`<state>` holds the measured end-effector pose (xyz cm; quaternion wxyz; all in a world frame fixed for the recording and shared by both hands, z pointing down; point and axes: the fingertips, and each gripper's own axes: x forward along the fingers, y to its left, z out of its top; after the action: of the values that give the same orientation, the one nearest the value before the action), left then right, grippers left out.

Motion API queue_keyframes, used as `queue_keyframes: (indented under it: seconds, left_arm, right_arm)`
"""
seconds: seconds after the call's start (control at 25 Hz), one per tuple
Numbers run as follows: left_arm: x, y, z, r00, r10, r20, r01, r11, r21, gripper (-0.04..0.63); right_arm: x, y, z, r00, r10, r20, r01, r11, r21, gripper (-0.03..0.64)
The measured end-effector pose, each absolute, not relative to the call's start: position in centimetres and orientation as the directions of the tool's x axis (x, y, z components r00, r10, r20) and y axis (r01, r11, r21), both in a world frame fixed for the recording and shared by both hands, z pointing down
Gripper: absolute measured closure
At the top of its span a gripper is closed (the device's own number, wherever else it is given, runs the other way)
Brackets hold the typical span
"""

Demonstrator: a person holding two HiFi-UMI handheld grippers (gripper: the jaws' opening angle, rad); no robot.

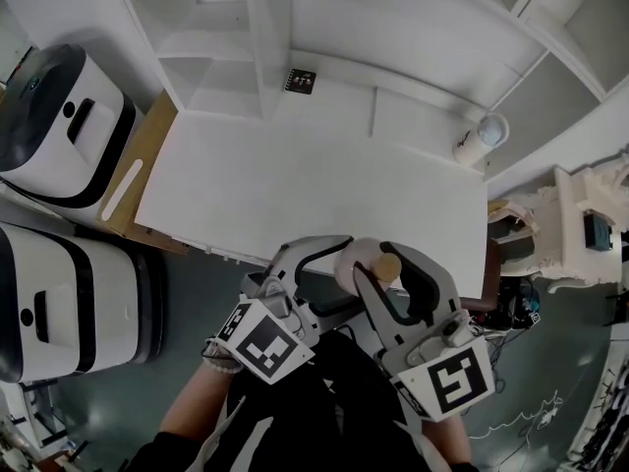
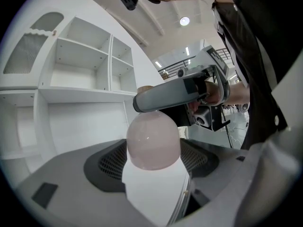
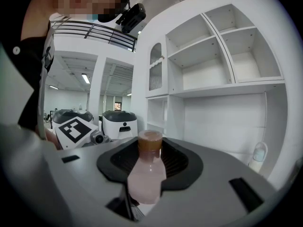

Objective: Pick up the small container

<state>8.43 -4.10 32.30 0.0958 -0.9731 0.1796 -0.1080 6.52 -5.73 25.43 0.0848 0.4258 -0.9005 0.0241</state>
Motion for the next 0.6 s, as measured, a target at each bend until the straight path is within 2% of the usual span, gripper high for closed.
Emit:
queue_keyframes:
  seconds: [0.6]
  left_arm:
    - [8.36, -3.90, 32.47, 0.925, -0.328, 0.190, -0.291, -0.936, -0.198, 0.249]
  right_arm:
    - [6.61, -5.72, 25.72, -0.610, -0.774, 0.168, -0.784, 0.621, 0.015, 0.471]
